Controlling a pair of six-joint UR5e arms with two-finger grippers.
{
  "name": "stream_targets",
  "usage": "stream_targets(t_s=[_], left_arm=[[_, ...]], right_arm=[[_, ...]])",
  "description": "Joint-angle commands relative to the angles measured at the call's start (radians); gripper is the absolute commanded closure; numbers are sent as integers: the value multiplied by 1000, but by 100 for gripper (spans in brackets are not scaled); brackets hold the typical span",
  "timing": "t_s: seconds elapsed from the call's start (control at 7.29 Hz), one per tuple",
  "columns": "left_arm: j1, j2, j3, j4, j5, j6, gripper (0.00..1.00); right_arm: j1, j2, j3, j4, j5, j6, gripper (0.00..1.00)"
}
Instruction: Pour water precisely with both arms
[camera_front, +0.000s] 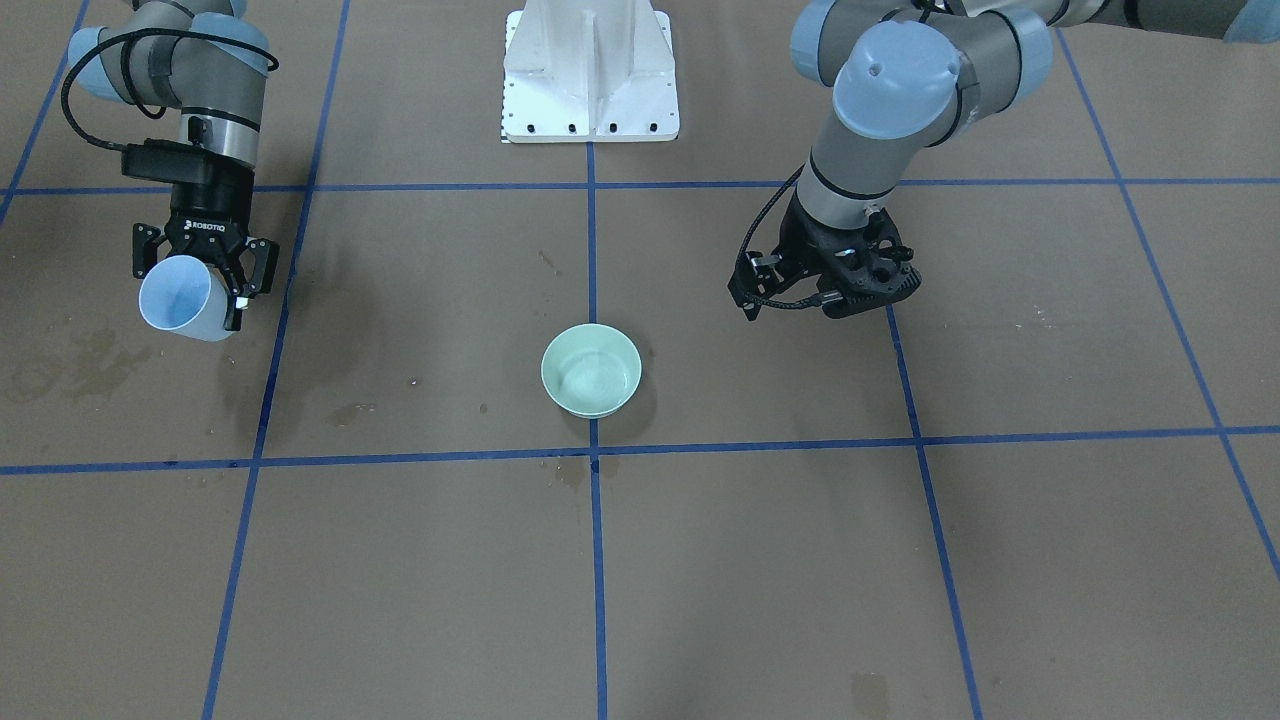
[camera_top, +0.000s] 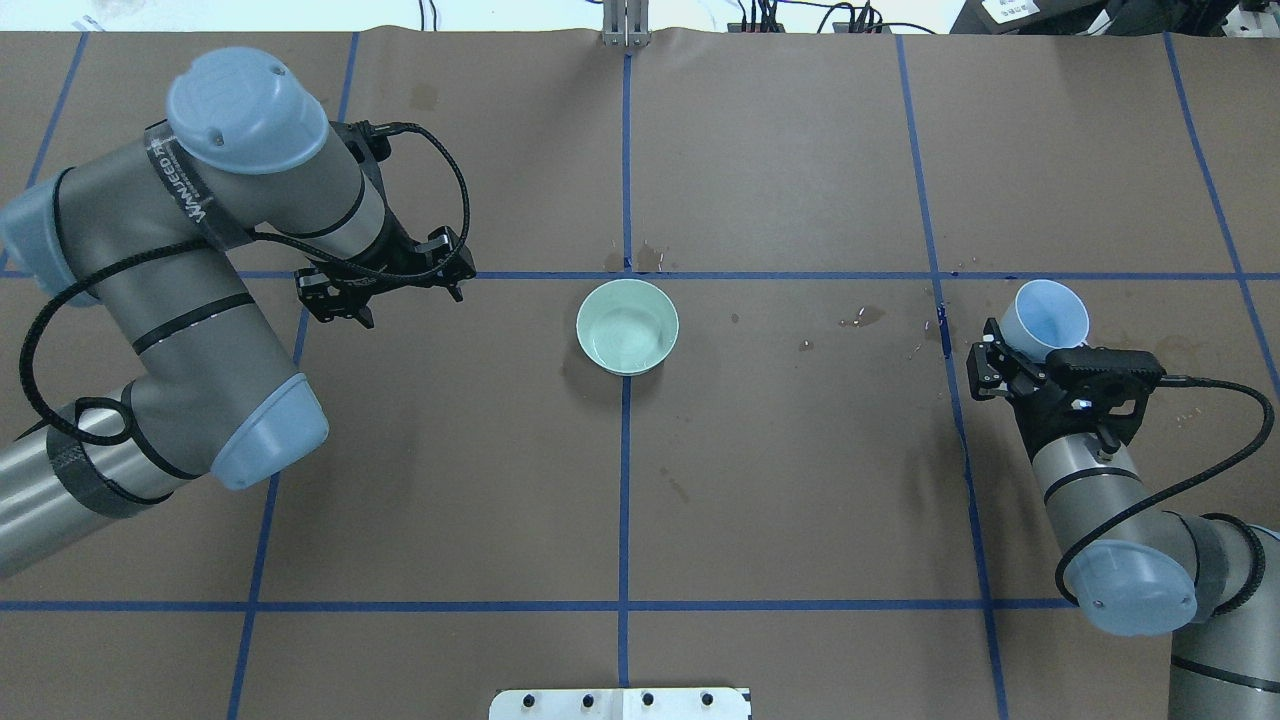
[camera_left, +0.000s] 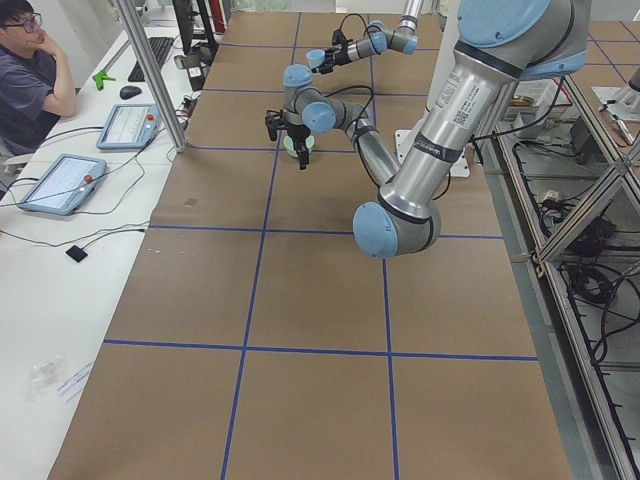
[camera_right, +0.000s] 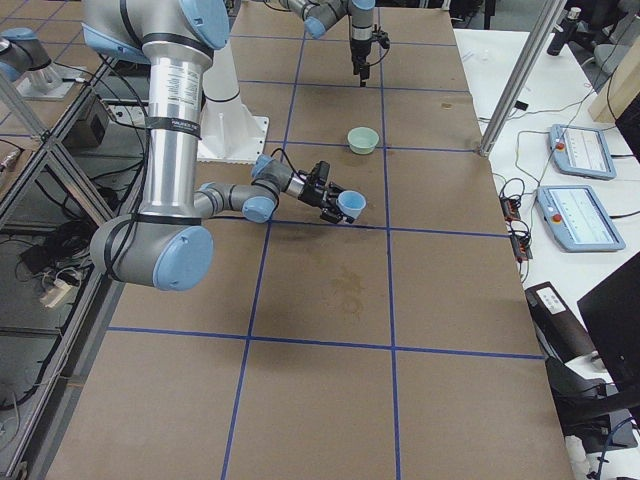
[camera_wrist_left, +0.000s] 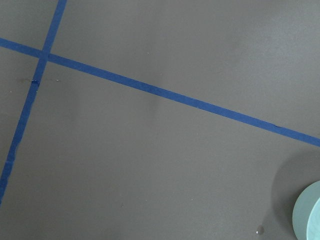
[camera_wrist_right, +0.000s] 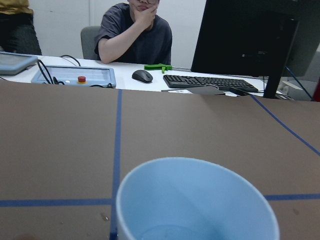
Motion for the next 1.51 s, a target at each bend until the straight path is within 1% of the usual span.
stream_targets(t_s=[0.0, 0.14, 0.27, 0.41, 0.55, 0.69, 0.82, 0.96, 1.1, 1.23, 1.37], left_arm=[[0, 2, 1, 0, 0, -1, 0], [0, 0, 0, 0, 0, 0, 0], [-2, 0, -2, 0, -2, 0, 0], [-5, 2, -14, -3, 0, 12, 0], [-20, 3, -29, 1, 0, 69, 0], [-37, 21, -30, 1, 0, 86, 0], [-52, 32, -28, 3, 0, 135, 0], [-75, 55, -37, 3, 0, 184, 0], [-99, 69, -39, 4, -2, 227, 0], [-118, 78, -36, 4, -2, 238, 0], [-124, 86, -37, 4, -2, 240, 0]], right_arm=[[14, 8, -39, 292, 54, -243, 100], [28, 60, -104, 515, 182, -427, 100], [48, 123, -155, 572, 245, -541, 100], [62, 172, -166, 570, 320, -565, 100], [80, 204, -168, 570, 447, -638, 100], [83, 240, -173, 561, 485, -669, 100], [77, 290, -194, 489, 532, -704, 100], [80, 344, -196, 400, 545, -741, 100], [71, 376, -197, 372, 547, -743, 100], [66, 436, -209, 363, 551, -743, 100], [62, 458, -205, 319, 551, -742, 100]])
